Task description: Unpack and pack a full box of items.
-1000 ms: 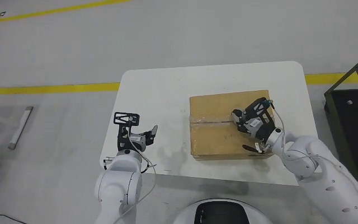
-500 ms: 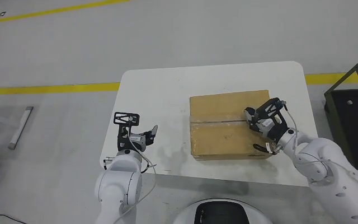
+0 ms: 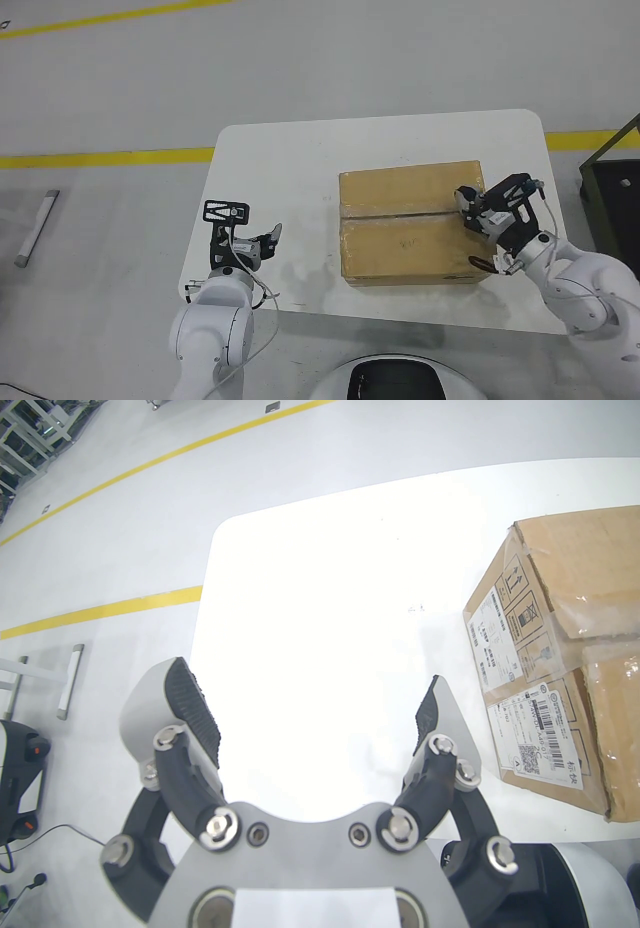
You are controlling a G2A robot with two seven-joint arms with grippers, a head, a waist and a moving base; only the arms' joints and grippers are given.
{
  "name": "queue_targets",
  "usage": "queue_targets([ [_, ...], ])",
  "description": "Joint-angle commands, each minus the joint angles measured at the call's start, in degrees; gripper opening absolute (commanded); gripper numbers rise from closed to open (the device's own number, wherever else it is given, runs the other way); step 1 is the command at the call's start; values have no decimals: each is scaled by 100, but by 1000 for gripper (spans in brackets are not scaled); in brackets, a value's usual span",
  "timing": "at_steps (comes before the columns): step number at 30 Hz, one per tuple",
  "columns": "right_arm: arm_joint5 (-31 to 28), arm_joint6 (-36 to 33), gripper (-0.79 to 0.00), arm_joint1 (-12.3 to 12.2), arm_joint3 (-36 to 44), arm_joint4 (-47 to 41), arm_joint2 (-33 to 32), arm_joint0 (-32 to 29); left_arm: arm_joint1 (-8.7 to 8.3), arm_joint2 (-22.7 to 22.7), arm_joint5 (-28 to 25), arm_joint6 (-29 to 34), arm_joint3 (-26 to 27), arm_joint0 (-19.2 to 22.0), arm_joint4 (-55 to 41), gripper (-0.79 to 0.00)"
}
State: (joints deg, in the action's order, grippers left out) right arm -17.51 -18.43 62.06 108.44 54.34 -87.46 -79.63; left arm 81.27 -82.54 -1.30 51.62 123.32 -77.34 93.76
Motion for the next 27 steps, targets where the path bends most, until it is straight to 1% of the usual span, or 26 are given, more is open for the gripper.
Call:
queue_targets([
  [1, -3, 31, -785, -12, 82, 16, -134, -88, 0, 0, 0, 0, 0, 0, 0, 0],
  [6, -163, 51, -785, -16, -153, -51, -148, -184, 0, 6, -9, -35, -1, -9, -14, 0],
  [8, -144, 189, -785, -11, -144, -98, -185, -172, -4, 57, -106, -243, 16, -86, -131, 0],
  [11, -27, 511, -785, -10, -55, -165, -401, -293, -8, 118, -192, -460, 97, -123, -240, 0],
  [14, 295, 1015, -785, 0, -97, -203, -759, -573, -6, 173, -186, -821, 156, -173, -377, 0],
  [18, 478, 1370, -785, 16, -254, -172, -984, -987, -4, 258, -137, -1332, 170, -387, -585, 0],
  [22, 370, 1514, -785, 45, -441, -111, -780, -1126, -20, 292, -283, -1698, 191, -629, -722, 0],
  [27, 233, 1564, -785, 82, -482, 14, -402, -1107, -40, 332, -320, -1904, 217, -835, -704, 0],
])
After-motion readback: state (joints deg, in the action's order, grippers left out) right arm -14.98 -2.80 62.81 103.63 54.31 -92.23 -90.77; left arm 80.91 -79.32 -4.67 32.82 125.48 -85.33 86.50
